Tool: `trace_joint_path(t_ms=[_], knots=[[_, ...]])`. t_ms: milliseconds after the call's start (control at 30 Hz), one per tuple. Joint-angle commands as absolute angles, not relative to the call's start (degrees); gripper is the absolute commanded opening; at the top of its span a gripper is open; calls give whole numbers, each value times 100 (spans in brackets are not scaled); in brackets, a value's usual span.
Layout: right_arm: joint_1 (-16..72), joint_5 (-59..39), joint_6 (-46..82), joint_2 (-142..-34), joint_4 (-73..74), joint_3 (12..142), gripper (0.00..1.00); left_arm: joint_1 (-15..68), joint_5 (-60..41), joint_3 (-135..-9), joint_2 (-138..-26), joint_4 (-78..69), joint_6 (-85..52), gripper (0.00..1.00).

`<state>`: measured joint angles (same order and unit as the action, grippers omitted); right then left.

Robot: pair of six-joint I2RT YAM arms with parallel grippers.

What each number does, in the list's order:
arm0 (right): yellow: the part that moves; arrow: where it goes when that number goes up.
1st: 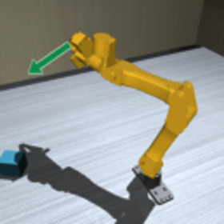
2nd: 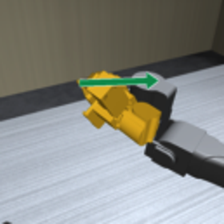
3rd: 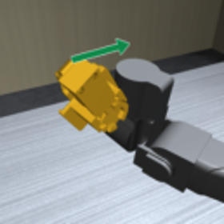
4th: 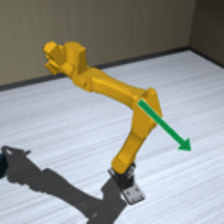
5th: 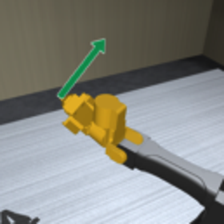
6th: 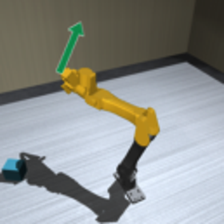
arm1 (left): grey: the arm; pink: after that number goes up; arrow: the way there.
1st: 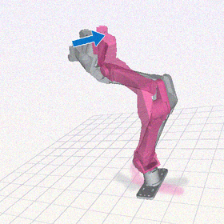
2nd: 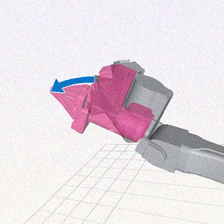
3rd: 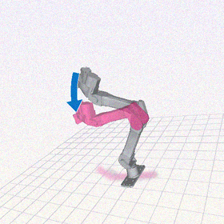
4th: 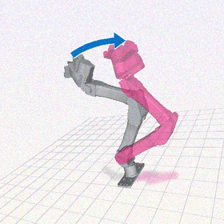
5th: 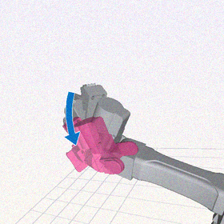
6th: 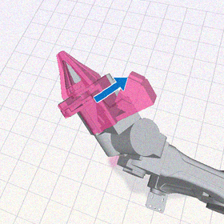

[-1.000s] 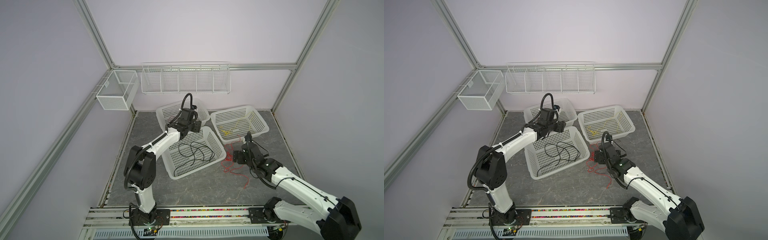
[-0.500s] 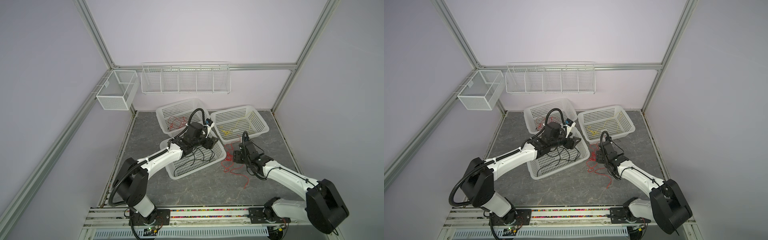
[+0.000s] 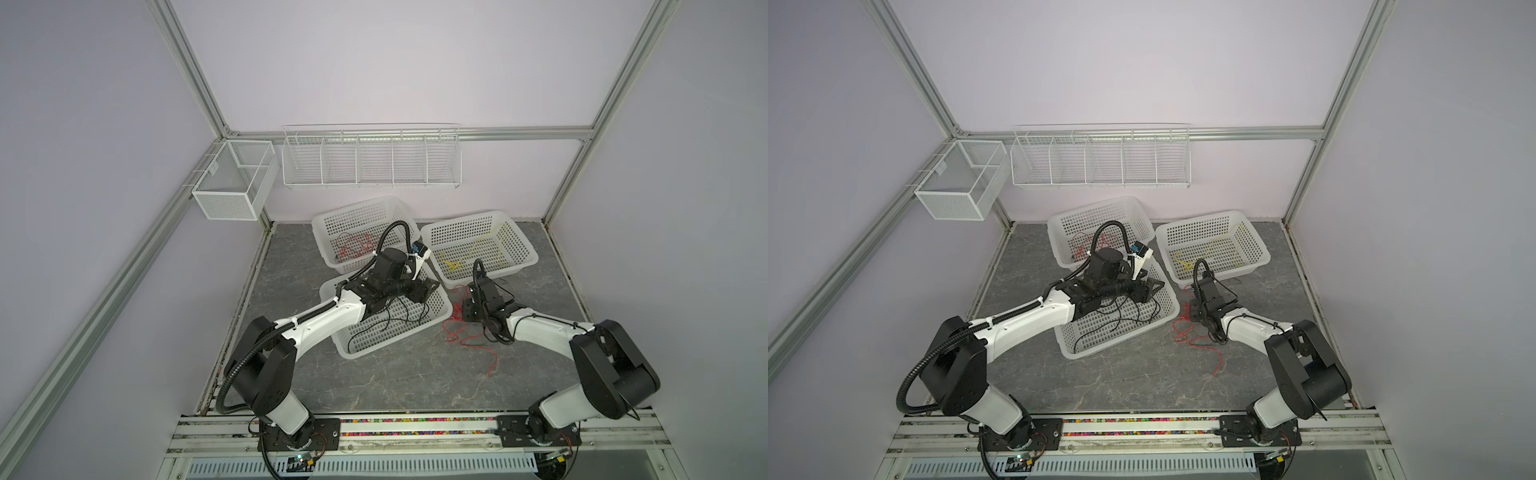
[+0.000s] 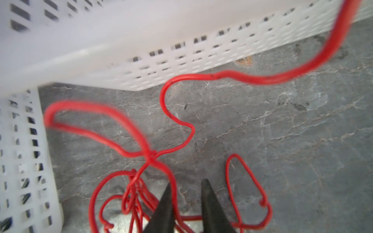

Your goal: Untangle the cables

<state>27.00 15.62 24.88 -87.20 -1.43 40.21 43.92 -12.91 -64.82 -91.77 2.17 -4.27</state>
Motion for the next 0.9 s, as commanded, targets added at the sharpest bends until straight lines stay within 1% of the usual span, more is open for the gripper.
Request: trace_joint_path(t_ms=[0,100,233,433,667,867], knots=[[2670,1597,2429,-8631,-142,4151,11,4412,-1292,-6425,-9026,202,-466,72],[2669,1711,2346,-8323,-317,4049,6,4410,-1310,-6434,-9053,180,-475,72],[2675,1767,2181,-7684,-611,3879,6,4421,-1432,-6442,-9081,120,-527,73],[2665,1577,1748,-6558,-1174,3722,6,4493,-1669,-6473,-9130,53,-570,73],[2667,1217,1373,-5478,-1643,3654,6,4871,-1587,-6579,-9256,15,-314,74],[2669,960,1283,-4732,-1841,3604,6,5056,-1611,-6876,-9613,87,-281,74]])
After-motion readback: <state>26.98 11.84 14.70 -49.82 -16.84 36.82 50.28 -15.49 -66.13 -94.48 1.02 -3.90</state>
